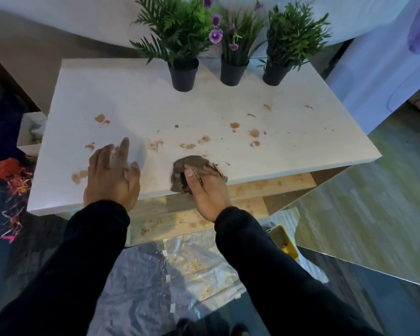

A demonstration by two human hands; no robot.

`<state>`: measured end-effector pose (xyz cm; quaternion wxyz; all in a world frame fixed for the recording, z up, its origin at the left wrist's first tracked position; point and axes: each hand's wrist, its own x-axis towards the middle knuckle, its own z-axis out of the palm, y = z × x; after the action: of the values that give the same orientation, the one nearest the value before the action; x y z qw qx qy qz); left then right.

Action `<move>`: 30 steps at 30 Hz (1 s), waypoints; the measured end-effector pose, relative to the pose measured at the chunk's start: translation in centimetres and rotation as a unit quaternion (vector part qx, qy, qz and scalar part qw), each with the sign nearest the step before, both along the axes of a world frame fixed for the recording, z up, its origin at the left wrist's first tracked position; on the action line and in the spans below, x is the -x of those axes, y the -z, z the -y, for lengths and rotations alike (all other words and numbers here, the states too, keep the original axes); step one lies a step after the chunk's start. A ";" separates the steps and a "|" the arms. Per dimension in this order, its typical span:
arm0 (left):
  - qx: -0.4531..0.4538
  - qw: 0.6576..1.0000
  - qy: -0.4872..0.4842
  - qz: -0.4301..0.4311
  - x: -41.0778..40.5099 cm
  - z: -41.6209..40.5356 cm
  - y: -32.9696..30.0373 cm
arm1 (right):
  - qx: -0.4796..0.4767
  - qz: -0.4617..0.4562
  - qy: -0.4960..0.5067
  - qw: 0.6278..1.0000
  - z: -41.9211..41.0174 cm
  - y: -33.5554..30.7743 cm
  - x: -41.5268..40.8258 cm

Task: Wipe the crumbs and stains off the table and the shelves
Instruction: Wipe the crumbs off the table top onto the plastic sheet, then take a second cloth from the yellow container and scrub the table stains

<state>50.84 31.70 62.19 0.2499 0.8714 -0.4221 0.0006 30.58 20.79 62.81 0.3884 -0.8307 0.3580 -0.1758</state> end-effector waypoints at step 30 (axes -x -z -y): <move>0.000 0.970 0.131 -0.203 36.9 12.4 9.7 | -0.577 0.368 0.469 0.559 12.9 15.0 39.7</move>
<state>13.91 19.27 52.48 0.3284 0.7905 -0.4729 -0.2088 -9.13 7.88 47.78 0.7456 -0.0079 0.5480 -0.3791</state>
